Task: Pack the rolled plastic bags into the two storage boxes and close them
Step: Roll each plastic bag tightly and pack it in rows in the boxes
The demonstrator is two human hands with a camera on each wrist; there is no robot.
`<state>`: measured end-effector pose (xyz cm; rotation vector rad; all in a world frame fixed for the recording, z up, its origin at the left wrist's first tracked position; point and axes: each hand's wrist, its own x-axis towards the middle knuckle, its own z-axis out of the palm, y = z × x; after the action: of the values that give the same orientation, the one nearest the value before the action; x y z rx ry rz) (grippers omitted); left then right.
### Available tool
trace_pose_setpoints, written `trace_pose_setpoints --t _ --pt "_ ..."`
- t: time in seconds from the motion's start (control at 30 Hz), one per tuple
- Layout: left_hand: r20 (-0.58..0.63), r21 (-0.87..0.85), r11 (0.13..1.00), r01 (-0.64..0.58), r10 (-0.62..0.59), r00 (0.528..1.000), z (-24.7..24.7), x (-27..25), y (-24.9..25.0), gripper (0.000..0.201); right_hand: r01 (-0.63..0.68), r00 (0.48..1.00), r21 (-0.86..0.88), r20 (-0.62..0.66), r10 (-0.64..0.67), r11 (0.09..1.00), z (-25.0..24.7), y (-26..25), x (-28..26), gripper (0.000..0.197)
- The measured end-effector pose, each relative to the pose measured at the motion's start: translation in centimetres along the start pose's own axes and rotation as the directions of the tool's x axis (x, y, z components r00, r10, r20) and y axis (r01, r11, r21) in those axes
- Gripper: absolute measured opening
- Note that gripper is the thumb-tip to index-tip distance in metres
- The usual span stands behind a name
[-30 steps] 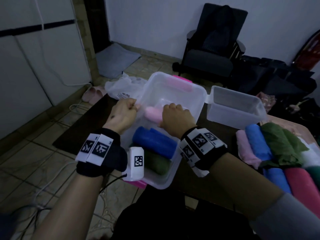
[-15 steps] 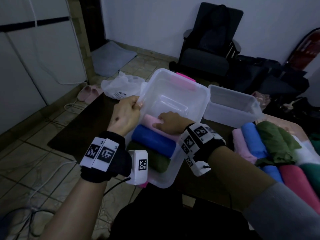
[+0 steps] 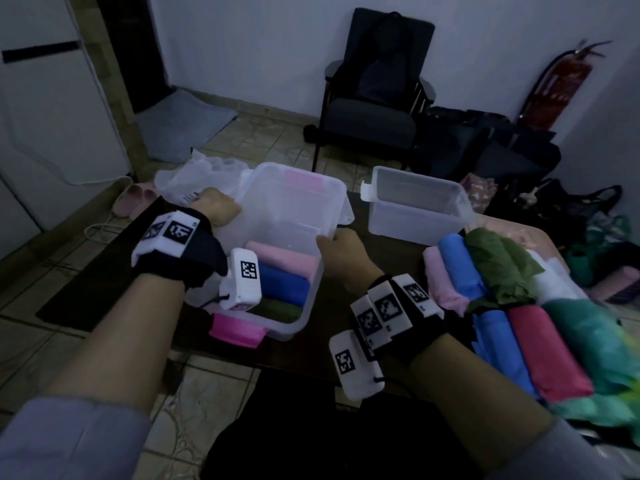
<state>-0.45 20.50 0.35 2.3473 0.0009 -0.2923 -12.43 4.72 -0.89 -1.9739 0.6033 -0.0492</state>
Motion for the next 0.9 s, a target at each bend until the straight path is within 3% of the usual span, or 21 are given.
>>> trace_pose_setpoints --t 0.17,0.33,0.47,0.53,0.63,0.7,0.77,0.83,0.9 --pt "0.080 0.197 0.980 0.026 -0.042 0.996 0.3 2.8 0.3 0.051 -0.023 0.998 0.064 0.059 0.020 0.998 -0.4 1.1 1.6 0.034" --pt "0.135 0.437 0.897 -0.070 0.011 0.991 0.3 4.8 -0.4 0.057 -0.099 0.992 0.160 0.096 0.084 0.982 -0.6 1.5 2.3 0.032" --pt "0.158 0.491 0.861 -0.135 0.064 0.985 0.5 5.7 -0.9 0.062 -0.099 0.990 0.126 0.108 0.085 0.987 -0.5 1.5 2.7 0.034" --pt "0.134 0.530 0.841 -0.112 0.047 0.990 0.5 6.0 -1.1 0.055 -0.092 0.990 0.127 0.117 0.077 0.988 -0.5 1.6 2.6 0.036" --pt "0.149 0.493 0.861 -0.125 0.058 0.987 0.6 4.7 0.3 0.055 -0.106 0.984 0.143 0.155 0.084 0.984 -1.0 1.8 2.3 0.037" --pt "0.120 0.452 0.882 -0.131 0.085 0.989 0.6 2.3 2.6 0.039 -0.090 0.987 0.106 0.140 0.075 0.990 -2.1 2.2 2.0 0.037" --pt "0.065 0.398 0.898 -0.185 0.174 0.983 0.7 -0.2 5.6 0.026 -0.015 0.997 -0.008 0.071 0.016 1.000 -3.8 3.0 2.2 0.028" --pt "0.013 0.309 0.906 -0.289 0.300 0.954 1.0 -3.4 8.7 0.031 0.023 0.999 -0.171 -0.023 -0.028 0.985 -6.3 4.1 2.9 0.021" --pt "0.037 0.202 0.889 -0.411 0.412 0.910 1.8 -7.4 10.9 0.037 -0.032 0.986 -0.298 -0.163 -0.018 0.954 -9.5 5.4 3.5 0.031"
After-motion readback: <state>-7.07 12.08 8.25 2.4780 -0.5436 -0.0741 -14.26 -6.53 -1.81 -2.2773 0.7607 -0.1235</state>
